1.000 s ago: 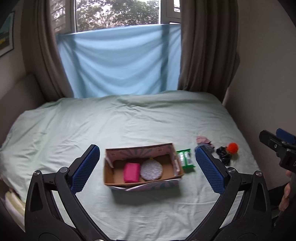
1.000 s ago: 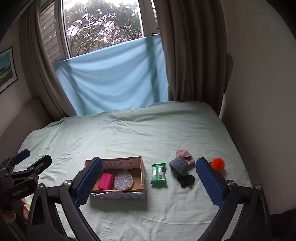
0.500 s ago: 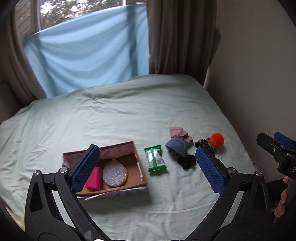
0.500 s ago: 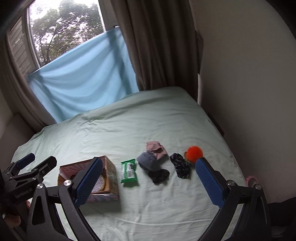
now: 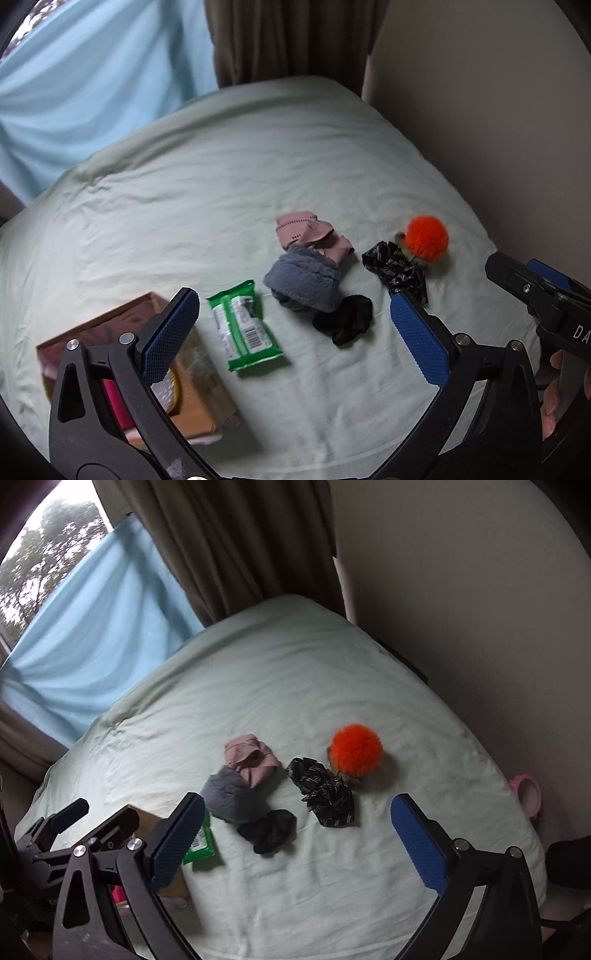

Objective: Organize soft objects
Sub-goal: 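Lower the left tool onto the grey fuzzy sock while the right tool reaches the black scrunchie, then close the left tool on the grey sock while the right tool grips the black scrunchie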

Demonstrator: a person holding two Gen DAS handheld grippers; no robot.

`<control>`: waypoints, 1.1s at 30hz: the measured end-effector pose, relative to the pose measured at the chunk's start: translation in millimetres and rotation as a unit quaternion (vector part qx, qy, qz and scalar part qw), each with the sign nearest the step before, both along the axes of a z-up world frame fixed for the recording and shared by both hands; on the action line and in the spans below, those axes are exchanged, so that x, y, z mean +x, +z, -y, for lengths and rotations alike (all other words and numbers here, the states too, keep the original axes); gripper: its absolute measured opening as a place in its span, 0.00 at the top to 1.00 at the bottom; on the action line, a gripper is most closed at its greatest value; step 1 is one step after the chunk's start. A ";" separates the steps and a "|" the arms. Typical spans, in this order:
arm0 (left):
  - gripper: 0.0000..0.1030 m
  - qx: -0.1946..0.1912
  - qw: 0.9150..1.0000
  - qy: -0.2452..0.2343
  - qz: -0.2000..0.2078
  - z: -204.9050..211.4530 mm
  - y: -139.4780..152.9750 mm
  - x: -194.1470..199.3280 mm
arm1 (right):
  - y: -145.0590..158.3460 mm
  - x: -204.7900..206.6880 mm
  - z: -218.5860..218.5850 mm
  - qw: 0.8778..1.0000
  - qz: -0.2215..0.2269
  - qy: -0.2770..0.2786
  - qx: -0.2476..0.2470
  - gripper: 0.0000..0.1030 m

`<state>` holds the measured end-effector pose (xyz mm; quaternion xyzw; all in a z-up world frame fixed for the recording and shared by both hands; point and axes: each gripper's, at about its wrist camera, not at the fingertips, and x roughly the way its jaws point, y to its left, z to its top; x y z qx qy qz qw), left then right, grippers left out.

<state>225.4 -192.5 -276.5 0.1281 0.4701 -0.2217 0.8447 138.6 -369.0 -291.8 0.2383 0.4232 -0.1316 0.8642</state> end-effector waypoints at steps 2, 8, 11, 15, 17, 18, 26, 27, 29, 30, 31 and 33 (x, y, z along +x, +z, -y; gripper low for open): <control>0.00 0.011 1.000 -0.018 -0.008 14.0 -25.3 13.6 | -23.6 10.8 8.5 1.000 -0.008 -0.013 0.011 0.03; 0.01 0.039 0.997 -0.064 -0.020 41.0 -83.3 38.9 | -90.9 36.0 24.9 0.998 -0.013 -0.055 0.036 0.03; 0.01 0.054 0.995 -0.081 -0.029 50.8 -111.0 48.3 | -121.1 47.2 28.6 0.996 -0.019 -0.069 0.061 0.03; 0.04 0.062 0.993 -0.086 -0.053 56.4 -143.2 59.4 | -159.1 67.2 33.4 0.992 -0.037 -0.070 0.103 0.03; 0.06 0.072 0.992 -0.084 -0.060 59.6 -157.3 63.7 | -173.8 73.7 33.6 0.991 -0.045 -0.070 0.107 0.04; 0.07 0.080 0.992 -0.083 -0.058 61.1 -162.4 64.7 | -181.4 76.6 33.7 0.990 -0.050 -0.070 0.114 0.07; 0.34 0.104 0.991 -0.063 -0.060 61.8 -178.5 84.2 | -183.1 80.1 29.5 0.994 -0.045 -0.077 0.068 0.26; 0.36 0.104 0.991 -0.062 -0.060 61.0 -177.6 84.7 | -182.3 79.7 29.4 0.994 -0.045 -0.076 0.061 0.33; 0.42 0.110 0.990 -0.065 -0.053 62.5 -176.8 83.3 | -179.6 79.1 28.8 0.995 -0.039 -0.071 0.061 0.40; 0.45 0.113 0.990 -0.066 -0.049 62.8 -175.7 81.3 | -178.5 79.4 27.9 0.995 -0.037 -0.066 0.063 0.47; 0.46 0.115 0.990 -0.067 -0.047 63.0 -174.7 80.5 | -177.2 80.1 26.1 0.996 -0.034 -0.060 0.065 0.52; 0.50 0.117 0.990 -0.066 -0.043 63.7 -171.0 78.8 | -176.2 79.6 24.4 0.996 -0.035 -0.055 0.062 0.55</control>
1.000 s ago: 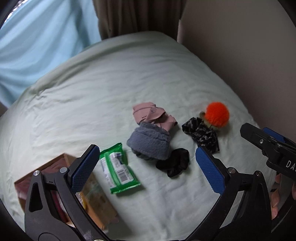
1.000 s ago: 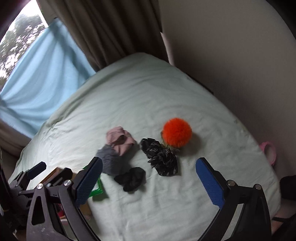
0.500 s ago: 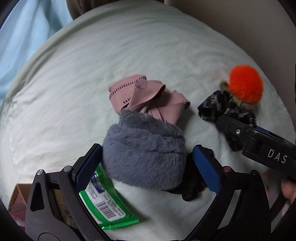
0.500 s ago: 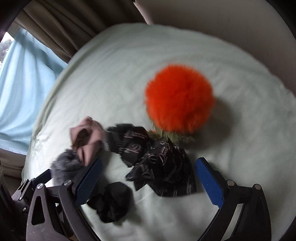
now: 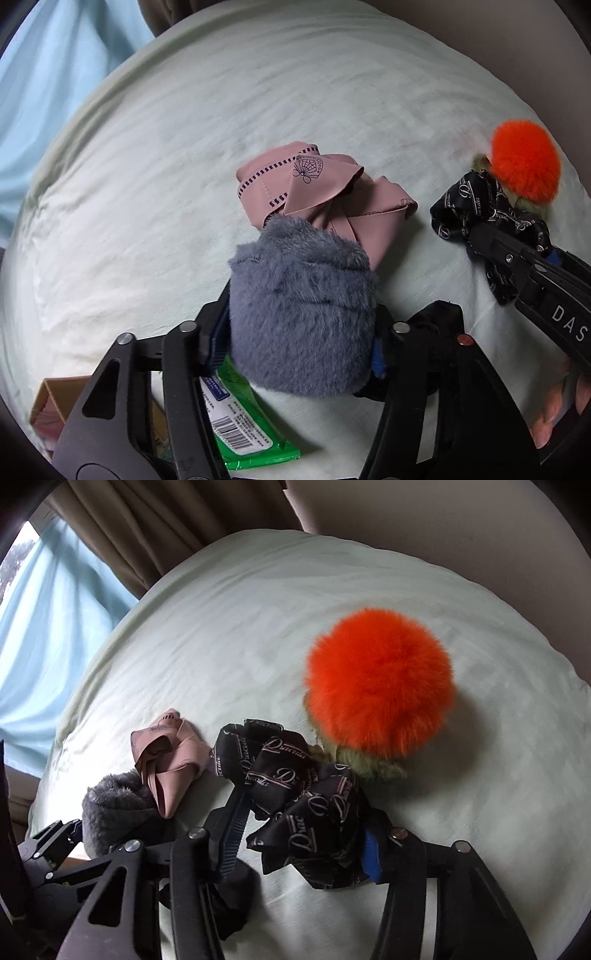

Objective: Organize soft objects
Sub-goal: 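Close the left tool on the grey sock while the right tool grips the black scrunchie, then carry the grey sock and black scrunchie over the cardboard box with both tools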

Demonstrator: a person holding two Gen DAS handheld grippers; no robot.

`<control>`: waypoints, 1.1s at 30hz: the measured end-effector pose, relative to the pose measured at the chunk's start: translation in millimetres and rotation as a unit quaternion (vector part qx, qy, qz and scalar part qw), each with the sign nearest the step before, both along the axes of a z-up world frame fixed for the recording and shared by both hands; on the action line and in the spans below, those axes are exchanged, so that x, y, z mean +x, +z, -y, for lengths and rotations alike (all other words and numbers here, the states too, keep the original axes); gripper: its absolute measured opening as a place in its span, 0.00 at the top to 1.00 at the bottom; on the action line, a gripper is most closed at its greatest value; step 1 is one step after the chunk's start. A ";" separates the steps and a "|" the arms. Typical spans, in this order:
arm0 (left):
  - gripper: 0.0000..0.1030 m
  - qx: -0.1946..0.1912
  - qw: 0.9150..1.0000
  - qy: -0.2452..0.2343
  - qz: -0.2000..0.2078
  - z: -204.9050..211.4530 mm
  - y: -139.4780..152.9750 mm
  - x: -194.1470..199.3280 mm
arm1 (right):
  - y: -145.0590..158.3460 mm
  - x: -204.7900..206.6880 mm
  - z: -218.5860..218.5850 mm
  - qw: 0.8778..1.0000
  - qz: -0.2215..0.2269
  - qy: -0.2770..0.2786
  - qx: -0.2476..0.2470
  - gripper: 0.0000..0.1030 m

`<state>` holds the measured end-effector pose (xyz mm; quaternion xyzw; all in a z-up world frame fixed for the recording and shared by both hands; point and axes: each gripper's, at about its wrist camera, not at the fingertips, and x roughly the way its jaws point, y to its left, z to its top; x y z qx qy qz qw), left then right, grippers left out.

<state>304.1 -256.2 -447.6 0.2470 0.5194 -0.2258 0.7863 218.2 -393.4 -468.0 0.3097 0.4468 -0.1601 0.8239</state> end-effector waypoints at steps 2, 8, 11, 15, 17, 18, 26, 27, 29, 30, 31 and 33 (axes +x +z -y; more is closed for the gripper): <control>0.52 -0.002 1.000 0.004 0.000 -2.2 4.9 -0.3 | 1.1 -2.0 0.1 1.000 0.004 0.002 0.004 0.57; 0.54 -0.010 1.000 0.014 0.005 -6.9 28.2 -16.8 | 8.0 -17.7 4.4 1.000 0.008 0.006 0.019 0.66; 0.54 -0.016 1.000 0.017 0.012 -8.5 45.4 -24.1 | 16.9 -24.8 5.4 1.000 0.011 0.009 0.020 0.66; 0.54 -0.025 0.999 0.026 0.025 -14.4 73.0 -30.3 | 35.3 -32.4 5.8 1.000 0.019 0.010 0.016 0.67; 0.54 -0.030 0.999 0.031 0.033 -17.5 88.1 -36.9 | 47.0 -37.6 5.5 1.000 0.025 0.012 0.013 0.67; 0.54 -0.034 0.998 0.036 0.038 -19.5 98.1 -41.4 | 54.2 -38.8 4.0 0.999 0.028 0.014 0.011 0.67; 0.54 -0.077 0.991 0.090 0.067 -48.1 184.1 -79.4 | 131.0 -60.8 -3.7 0.997 0.057 0.040 -0.013 0.67; 0.54 -0.081 0.990 0.096 0.069 -52.8 192.9 -83.3 | 144.4 -63.7 -6.1 0.997 0.063 0.046 -0.017 0.67; 0.54 -0.094 0.986 0.114 0.078 -67.8 217.6 -94.5 | 168.0 -69.9 -11.9 0.995 0.072 0.061 -0.026 0.67; 0.54 -0.100 0.984 0.122 0.082 -75.4 228.2 -98.8 | 180.4 -71.4 -16.1 0.994 0.078 0.069 -0.031 0.67; 0.54 -0.105 0.982 0.130 0.085 -82.0 236.8 -102.3 | 197.2 -73.1 -22.6 0.992 0.085 0.081 -0.039 0.67; 0.54 -0.116 0.977 0.154 0.090 -103.5 259.4 -111.4 | 221.7 -79.9 -34.6 0.989 0.098 0.100 -0.050 0.67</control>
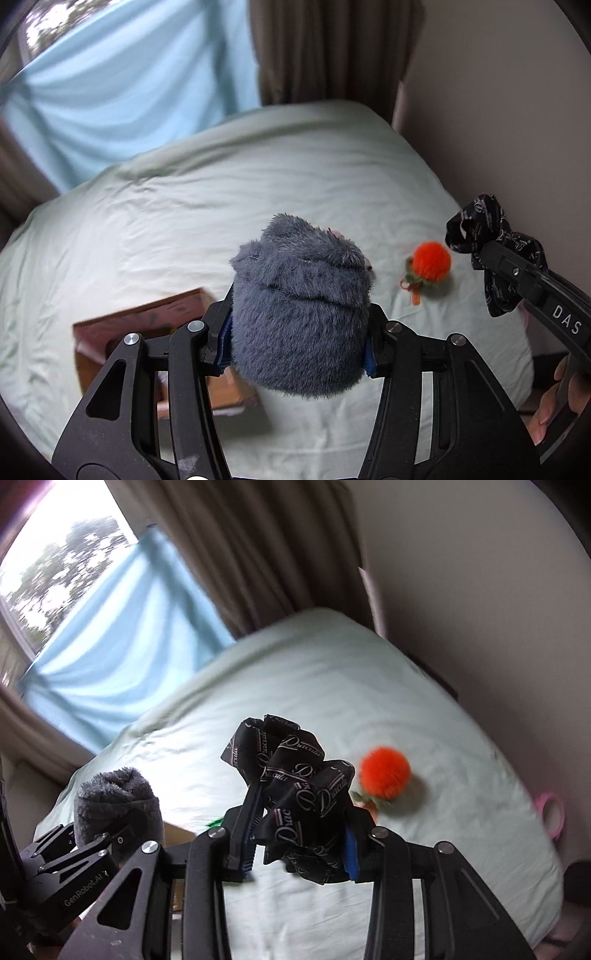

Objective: Organize soft objects
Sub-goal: 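Carry the grey sock and black scrunchie over the cardboard box with both tools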

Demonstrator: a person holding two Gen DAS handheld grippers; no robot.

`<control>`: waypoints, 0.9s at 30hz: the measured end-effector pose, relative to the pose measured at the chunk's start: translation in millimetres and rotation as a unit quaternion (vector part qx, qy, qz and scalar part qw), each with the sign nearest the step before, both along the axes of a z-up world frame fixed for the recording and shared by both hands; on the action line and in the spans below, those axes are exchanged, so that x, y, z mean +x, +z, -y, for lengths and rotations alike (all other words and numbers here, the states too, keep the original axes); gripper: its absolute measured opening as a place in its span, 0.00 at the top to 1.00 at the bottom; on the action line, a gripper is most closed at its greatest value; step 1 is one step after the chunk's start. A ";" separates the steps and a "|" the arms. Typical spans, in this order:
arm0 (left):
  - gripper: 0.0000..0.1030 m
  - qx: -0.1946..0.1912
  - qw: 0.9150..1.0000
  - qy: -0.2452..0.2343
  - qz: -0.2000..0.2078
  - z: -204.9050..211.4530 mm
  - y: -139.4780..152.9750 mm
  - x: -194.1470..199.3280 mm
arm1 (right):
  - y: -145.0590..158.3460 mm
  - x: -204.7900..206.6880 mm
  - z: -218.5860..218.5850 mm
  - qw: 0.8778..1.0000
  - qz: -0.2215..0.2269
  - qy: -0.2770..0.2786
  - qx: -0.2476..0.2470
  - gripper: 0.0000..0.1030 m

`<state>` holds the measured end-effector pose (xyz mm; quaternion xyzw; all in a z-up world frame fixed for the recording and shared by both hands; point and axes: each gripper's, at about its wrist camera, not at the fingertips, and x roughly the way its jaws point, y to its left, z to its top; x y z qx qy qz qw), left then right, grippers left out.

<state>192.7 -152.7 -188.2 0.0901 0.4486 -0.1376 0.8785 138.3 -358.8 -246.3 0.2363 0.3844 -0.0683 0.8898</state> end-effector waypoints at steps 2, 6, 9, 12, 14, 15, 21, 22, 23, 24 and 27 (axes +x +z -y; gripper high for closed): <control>0.54 -0.010 1.000 0.018 0.008 -20.9 17.9 -8.8 | 22.3 2.6 -13.3 1.000 0.011 0.018 -0.011 0.67; 0.54 -0.012 0.998 0.057 0.031 -68.2 47.2 -25.8 | 59.9 3.9 -51.2 0.997 0.027 0.062 -0.022 0.67; 0.54 -0.021 0.995 0.092 0.039 -107.5 61.8 -32.7 | 82.3 6.1 -84.4 0.994 0.036 0.096 -0.023 0.67; 0.54 -0.023 0.991 0.122 0.046 -147.6 69.4 -30.8 | 97.7 9.2 -121.0 0.990 0.041 0.130 -0.026 0.67; 0.54 -0.020 0.988 0.142 0.049 -174.4 72.4 -33.7 | 102.6 13.4 -148.6 0.987 0.043 0.154 -0.027 0.67; 0.54 -0.019 0.987 0.154 0.049 -190.9 72.1 -34.8 | 103.0 16.4 -164.7 0.985 0.041 0.168 -0.029 0.67; 0.54 -0.020 0.981 0.194 0.021 -260.5 50.1 -31.5 | 81.9 33.5 -242.3 0.975 0.019 0.219 -0.033 0.67; 0.54 -0.021 0.980 0.197 0.015 -267.3 44.4 -29.2 | 78.1 37.0 -253.0 0.974 0.015 0.224 -0.032 0.67; 0.54 -0.022 0.980 0.199 0.007 -277.5 37.0 -26.9 | 70.9 41.7 -265.8 0.973 0.008 0.229 -0.032 0.67; 0.54 -0.021 0.979 0.201 -0.001 -287.2 29.1 -24.1 | 64.4 46.6 -277.5 0.972 0.000 0.232 -0.033 0.67; 0.54 -0.008 0.980 0.199 -0.018 -307.5 9.0 -15.4 | 42.8 57.3 -301.2 0.969 -0.022 0.242 -0.034 0.67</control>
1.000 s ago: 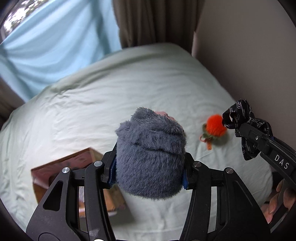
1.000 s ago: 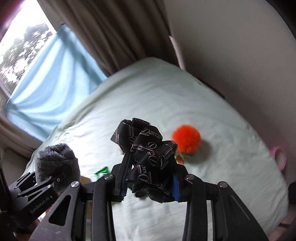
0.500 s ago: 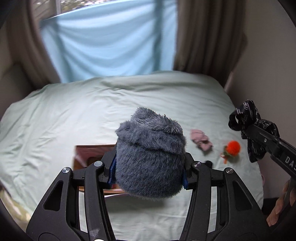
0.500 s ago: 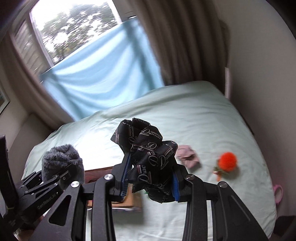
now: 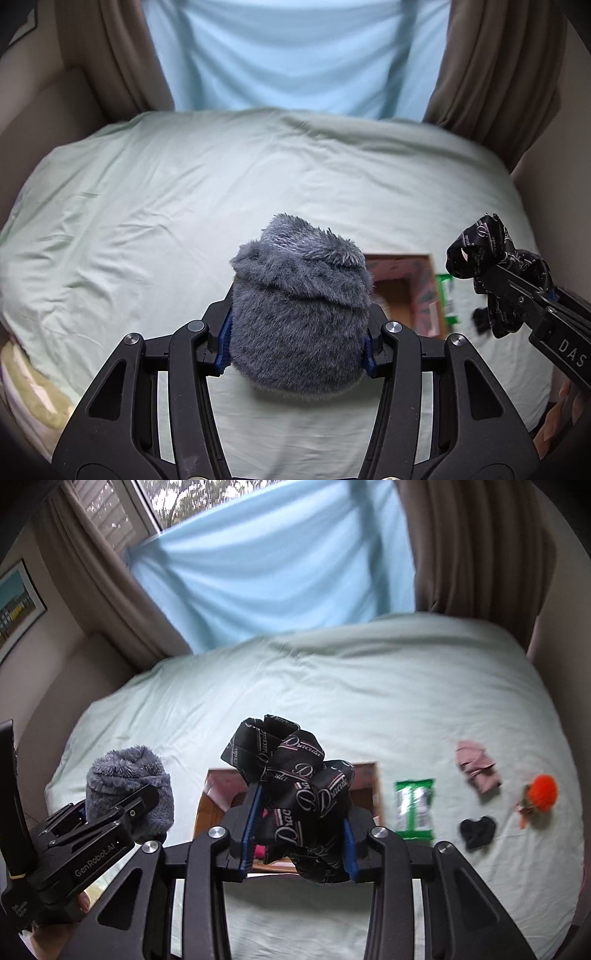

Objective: Organize soft objects
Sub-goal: 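Carry the grey sock and black scrunchie over the cardboard box with both tools, then open both tools to drop the sock and scrunchie into the box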

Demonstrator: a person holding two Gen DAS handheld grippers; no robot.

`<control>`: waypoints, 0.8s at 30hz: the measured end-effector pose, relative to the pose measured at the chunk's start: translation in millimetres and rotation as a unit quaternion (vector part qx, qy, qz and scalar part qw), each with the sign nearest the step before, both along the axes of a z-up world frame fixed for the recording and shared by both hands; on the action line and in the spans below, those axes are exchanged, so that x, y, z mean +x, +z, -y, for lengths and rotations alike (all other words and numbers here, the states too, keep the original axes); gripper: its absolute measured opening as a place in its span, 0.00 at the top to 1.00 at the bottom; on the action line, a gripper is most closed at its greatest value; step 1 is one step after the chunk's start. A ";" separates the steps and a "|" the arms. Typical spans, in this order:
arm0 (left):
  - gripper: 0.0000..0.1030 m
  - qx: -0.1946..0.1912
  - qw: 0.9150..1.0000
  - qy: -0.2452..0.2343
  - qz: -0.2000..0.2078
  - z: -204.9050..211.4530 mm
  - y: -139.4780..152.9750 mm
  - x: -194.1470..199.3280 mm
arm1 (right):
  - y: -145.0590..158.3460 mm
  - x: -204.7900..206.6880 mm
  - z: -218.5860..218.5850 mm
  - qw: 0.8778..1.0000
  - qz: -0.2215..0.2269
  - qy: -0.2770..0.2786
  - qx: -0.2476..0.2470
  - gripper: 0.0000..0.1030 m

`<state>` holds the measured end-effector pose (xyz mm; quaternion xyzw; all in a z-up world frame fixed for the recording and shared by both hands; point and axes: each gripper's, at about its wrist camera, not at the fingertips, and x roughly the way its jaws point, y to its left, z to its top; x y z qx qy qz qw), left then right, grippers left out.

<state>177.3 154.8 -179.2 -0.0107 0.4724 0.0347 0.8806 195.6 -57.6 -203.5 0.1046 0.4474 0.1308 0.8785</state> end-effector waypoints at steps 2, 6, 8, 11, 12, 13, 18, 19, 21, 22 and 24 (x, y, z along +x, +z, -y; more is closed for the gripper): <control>0.54 0.001 1.000 -0.004 -0.012 -10.8 -11.7 8.3 | -15.5 7.8 -14.1 1.000 -0.016 0.006 -0.008 0.67; 0.54 0.000 0.999 -0.008 -0.039 -30.9 -39.0 30.0 | -44.3 25.3 -33.3 0.998 -0.057 0.005 -0.004 0.67; 0.54 -0.002 0.999 -0.008 -0.052 -36.1 -52.3 41.4 | -57.7 35.9 -43.3 0.997 -0.077 0.006 -0.003 0.67; 0.54 -0.005 0.997 -0.009 -0.071 -45.2 -71.8 57.5 | -74.8 51.1 -55.9 0.995 -0.099 0.012 -0.011 0.67; 0.54 -0.005 0.997 -0.009 -0.077 -46.2 -78.1 62.6 | -80.2 56.7 -60.1 0.994 -0.105 0.015 -0.015 0.67; 0.54 -0.005 0.996 -0.009 -0.083 -48.0 -84.6 67.4 | -85.0 61.8 -63.8 0.993 -0.112 0.018 -0.018 0.67; 0.54 -0.007 0.992 -0.016 -0.124 -50.9 -121.2 90.8 | -109.0 88.6 -76.3 0.988 -0.149 0.031 -0.029 0.67; 0.54 -0.006 0.990 -0.021 -0.136 -49.4 -130.7 95.2 | -115.9 94.8 -78.2 0.985 -0.163 0.036 -0.032 0.67; 0.54 -0.002 0.986 -0.033 -0.165 -44.1 -149.9 101.2 | -132.5 106.1 -80.9 0.980 -0.192 0.040 -0.042 0.67; 0.54 0.001 0.984 -0.039 -0.175 -41.0 -157.9 103.2 | -141.4 111.4 -82.0 0.977 -0.206 0.042 -0.045 0.67; 0.54 0.006 0.979 -0.048 -0.198 -36.0 -173.8 106.6 | -153.3 117.6 -82.0 0.973 -0.223 0.042 -0.046 0.67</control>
